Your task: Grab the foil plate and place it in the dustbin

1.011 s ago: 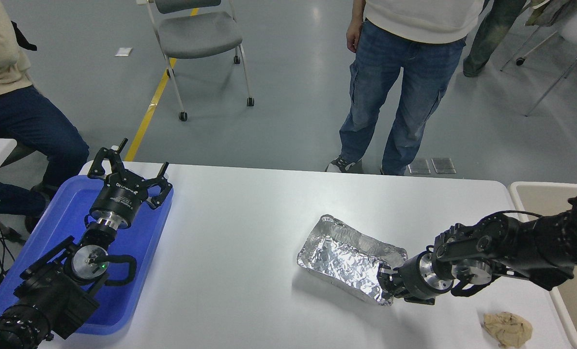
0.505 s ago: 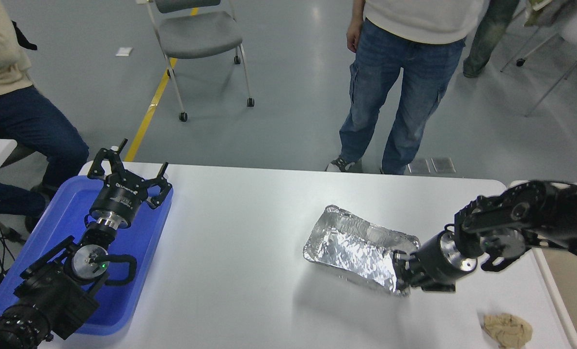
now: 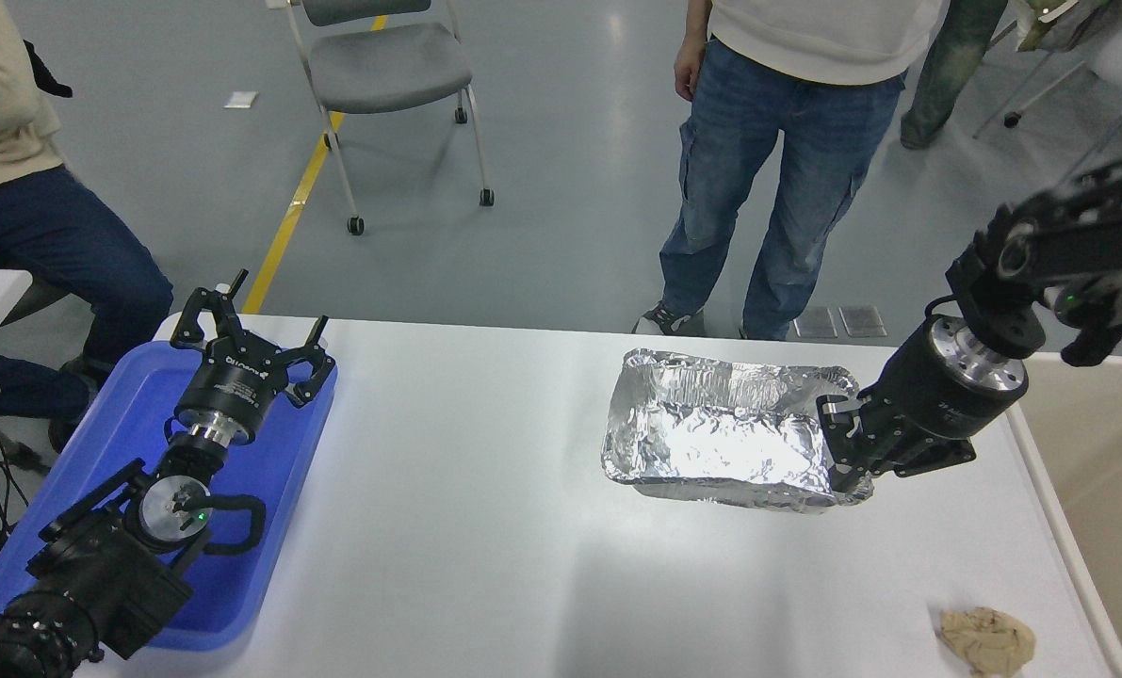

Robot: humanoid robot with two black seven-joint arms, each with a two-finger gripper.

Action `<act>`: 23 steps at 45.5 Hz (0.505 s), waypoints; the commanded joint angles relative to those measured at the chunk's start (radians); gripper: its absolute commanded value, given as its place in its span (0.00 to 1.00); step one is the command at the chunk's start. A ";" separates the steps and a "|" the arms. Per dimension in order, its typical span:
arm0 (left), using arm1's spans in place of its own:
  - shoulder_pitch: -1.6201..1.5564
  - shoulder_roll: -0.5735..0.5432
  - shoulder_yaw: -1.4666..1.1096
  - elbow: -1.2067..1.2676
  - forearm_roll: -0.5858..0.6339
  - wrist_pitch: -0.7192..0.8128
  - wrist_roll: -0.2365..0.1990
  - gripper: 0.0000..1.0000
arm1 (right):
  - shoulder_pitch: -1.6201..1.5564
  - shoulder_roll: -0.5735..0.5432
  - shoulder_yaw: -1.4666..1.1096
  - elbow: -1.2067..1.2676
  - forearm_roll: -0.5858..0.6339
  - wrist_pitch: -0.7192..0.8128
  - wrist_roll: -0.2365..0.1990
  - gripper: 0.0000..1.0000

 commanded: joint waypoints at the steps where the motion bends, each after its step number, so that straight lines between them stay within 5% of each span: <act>1: 0.000 0.000 0.000 0.000 0.001 0.000 0.000 1.00 | 0.199 -0.019 -0.047 0.012 -0.032 0.038 0.000 0.00; 23: 0.000 0.000 0.000 0.000 0.001 0.000 0.000 1.00 | 0.299 -0.017 -0.085 0.012 -0.032 0.038 0.000 0.00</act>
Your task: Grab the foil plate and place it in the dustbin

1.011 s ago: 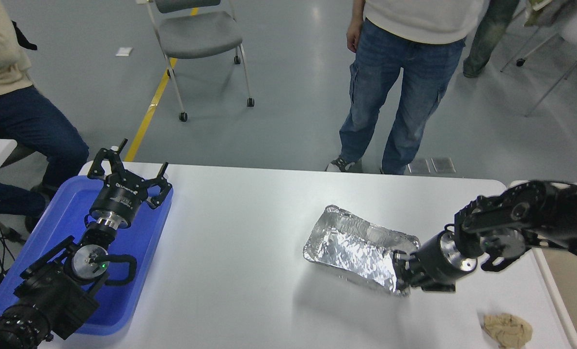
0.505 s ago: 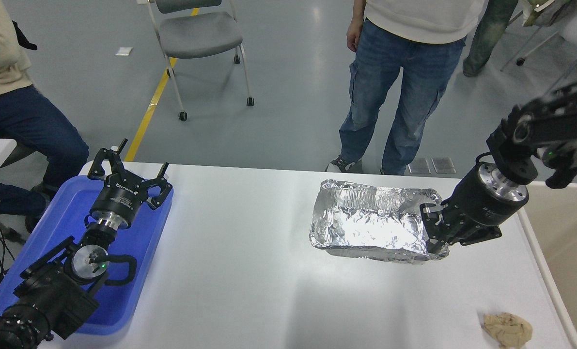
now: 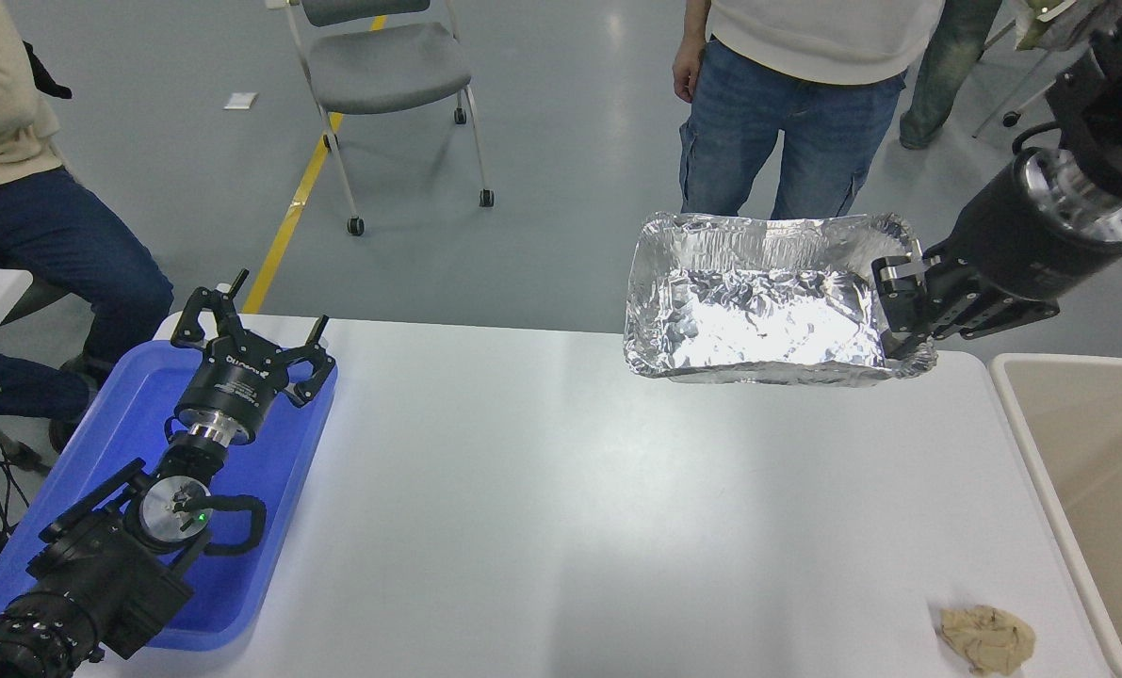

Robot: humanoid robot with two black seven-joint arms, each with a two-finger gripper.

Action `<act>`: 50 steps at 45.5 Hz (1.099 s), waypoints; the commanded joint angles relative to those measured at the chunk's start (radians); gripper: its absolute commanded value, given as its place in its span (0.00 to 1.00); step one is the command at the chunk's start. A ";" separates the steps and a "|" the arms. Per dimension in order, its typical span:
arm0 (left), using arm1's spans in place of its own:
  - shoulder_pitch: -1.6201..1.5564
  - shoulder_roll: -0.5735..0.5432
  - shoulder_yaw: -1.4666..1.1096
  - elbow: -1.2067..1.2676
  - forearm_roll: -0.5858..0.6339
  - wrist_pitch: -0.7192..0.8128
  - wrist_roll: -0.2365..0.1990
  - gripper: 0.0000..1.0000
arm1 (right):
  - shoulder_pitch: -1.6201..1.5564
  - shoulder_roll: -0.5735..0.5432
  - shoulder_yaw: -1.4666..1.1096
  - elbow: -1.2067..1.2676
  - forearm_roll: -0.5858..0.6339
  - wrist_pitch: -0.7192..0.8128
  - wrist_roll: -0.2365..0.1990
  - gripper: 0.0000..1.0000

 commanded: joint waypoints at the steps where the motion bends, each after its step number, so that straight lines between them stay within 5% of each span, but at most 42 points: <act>1: 0.000 0.000 0.000 0.000 -0.001 0.000 0.000 1.00 | 0.043 -0.004 -0.017 0.001 -0.003 0.003 0.000 0.00; 30: 0.000 0.000 0.000 0.000 0.000 0.000 0.000 1.00 | 0.042 -0.191 -0.512 -0.070 -0.015 0.003 0.000 0.00; 50: 0.000 0.000 0.000 0.000 0.000 0.000 0.000 1.00 | 0.003 -0.522 -0.618 -0.211 -0.173 0.003 0.000 0.00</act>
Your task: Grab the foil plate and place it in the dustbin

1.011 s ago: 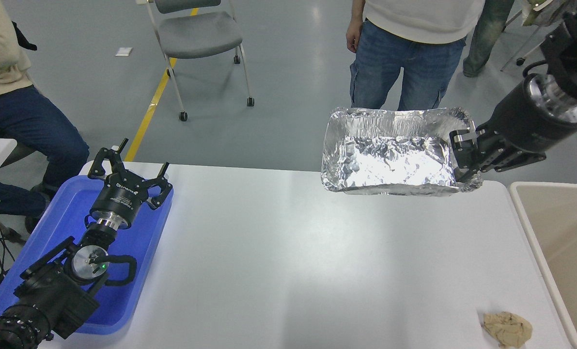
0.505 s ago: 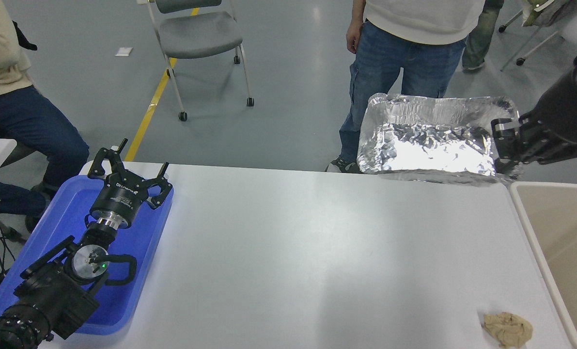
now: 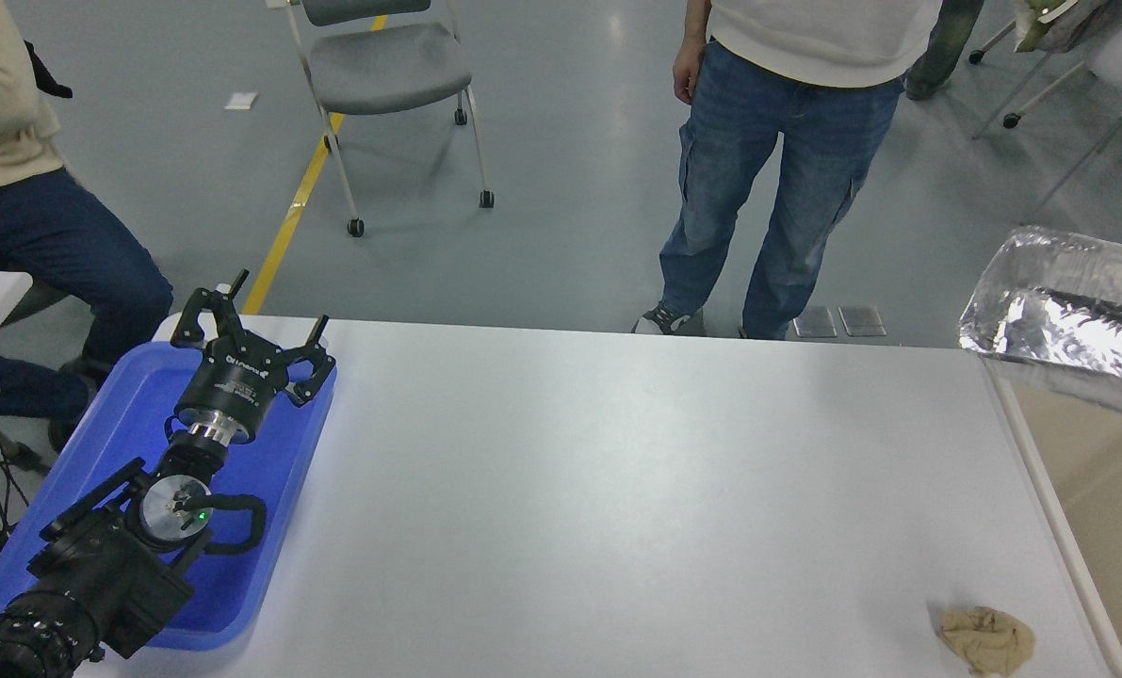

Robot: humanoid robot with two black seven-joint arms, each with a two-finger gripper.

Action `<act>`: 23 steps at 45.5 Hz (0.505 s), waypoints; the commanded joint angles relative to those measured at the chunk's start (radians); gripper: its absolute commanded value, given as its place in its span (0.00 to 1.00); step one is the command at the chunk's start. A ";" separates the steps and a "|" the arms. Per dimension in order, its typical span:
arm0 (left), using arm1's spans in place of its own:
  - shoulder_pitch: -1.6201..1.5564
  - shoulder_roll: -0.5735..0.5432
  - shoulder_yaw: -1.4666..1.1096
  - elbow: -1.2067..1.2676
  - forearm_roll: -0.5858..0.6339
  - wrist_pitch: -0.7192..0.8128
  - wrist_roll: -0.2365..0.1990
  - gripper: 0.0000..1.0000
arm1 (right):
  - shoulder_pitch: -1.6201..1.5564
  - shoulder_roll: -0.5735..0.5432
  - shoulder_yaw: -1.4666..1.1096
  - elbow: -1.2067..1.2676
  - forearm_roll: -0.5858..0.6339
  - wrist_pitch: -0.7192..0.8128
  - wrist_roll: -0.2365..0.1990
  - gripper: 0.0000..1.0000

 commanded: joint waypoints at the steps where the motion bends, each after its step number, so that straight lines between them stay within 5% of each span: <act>1: 0.000 0.000 0.000 0.000 0.000 0.000 0.000 1.00 | -0.019 -0.178 -0.052 -0.086 -0.089 0.000 0.000 0.00; 23: 0.000 0.000 0.000 0.000 0.000 0.000 0.000 1.00 | -0.328 -0.215 0.144 -0.313 -0.072 0.000 0.000 0.00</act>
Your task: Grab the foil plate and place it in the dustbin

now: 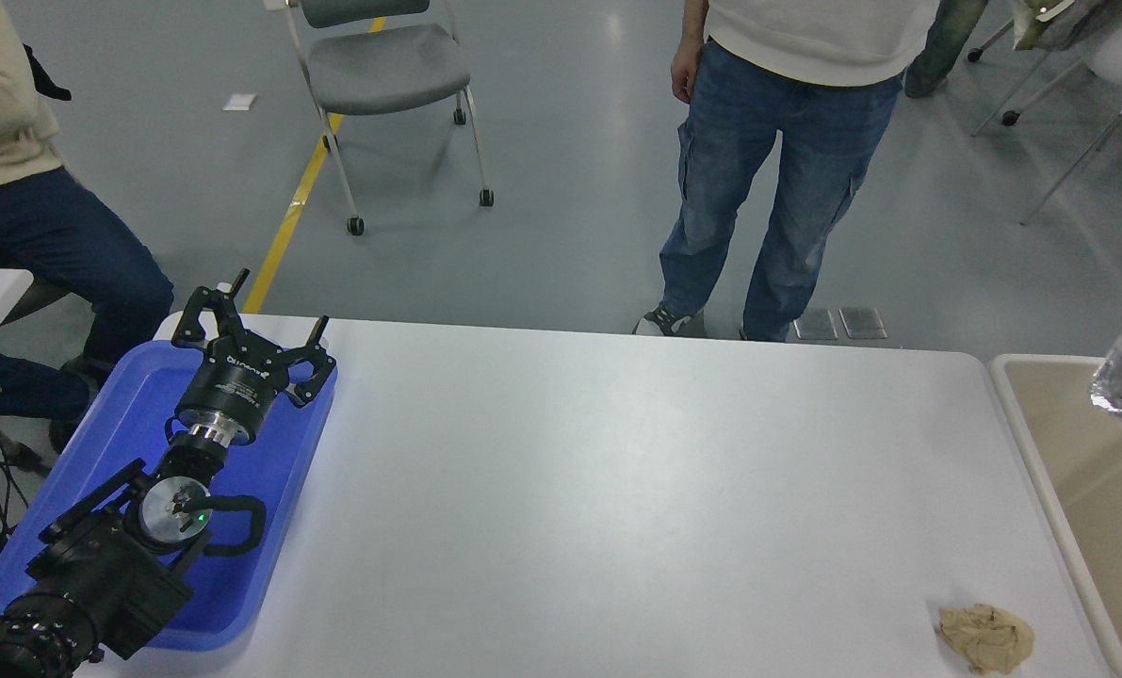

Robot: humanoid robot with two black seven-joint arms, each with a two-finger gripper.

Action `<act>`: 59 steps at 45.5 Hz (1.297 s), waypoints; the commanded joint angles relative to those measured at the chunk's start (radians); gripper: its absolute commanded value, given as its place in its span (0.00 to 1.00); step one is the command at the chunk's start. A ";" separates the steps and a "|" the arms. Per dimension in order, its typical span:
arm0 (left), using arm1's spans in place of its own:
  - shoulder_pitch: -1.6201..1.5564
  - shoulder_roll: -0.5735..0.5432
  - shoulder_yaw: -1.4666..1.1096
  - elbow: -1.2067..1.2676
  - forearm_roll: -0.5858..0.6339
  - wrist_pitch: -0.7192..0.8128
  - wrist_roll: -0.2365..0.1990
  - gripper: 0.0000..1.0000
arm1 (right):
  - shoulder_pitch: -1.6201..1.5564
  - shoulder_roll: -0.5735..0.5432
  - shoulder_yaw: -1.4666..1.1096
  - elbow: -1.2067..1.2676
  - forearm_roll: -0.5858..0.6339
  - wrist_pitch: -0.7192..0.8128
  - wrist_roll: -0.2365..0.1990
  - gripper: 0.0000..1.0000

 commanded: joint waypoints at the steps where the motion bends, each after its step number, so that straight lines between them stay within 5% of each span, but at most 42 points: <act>1: 0.000 0.000 0.000 0.000 0.000 0.000 0.000 1.00 | -0.201 -0.022 0.145 -0.114 0.004 0.000 0.000 0.00; 27: 0.000 0.000 0.000 0.000 -0.001 0.000 0.000 1.00 | -0.787 -0.035 0.708 -0.317 0.024 -0.417 0.000 0.00; 59: 0.000 0.000 0.000 0.000 0.000 0.000 0.000 1.00 | -1.346 0.215 1.131 -0.849 0.022 -0.439 0.000 0.00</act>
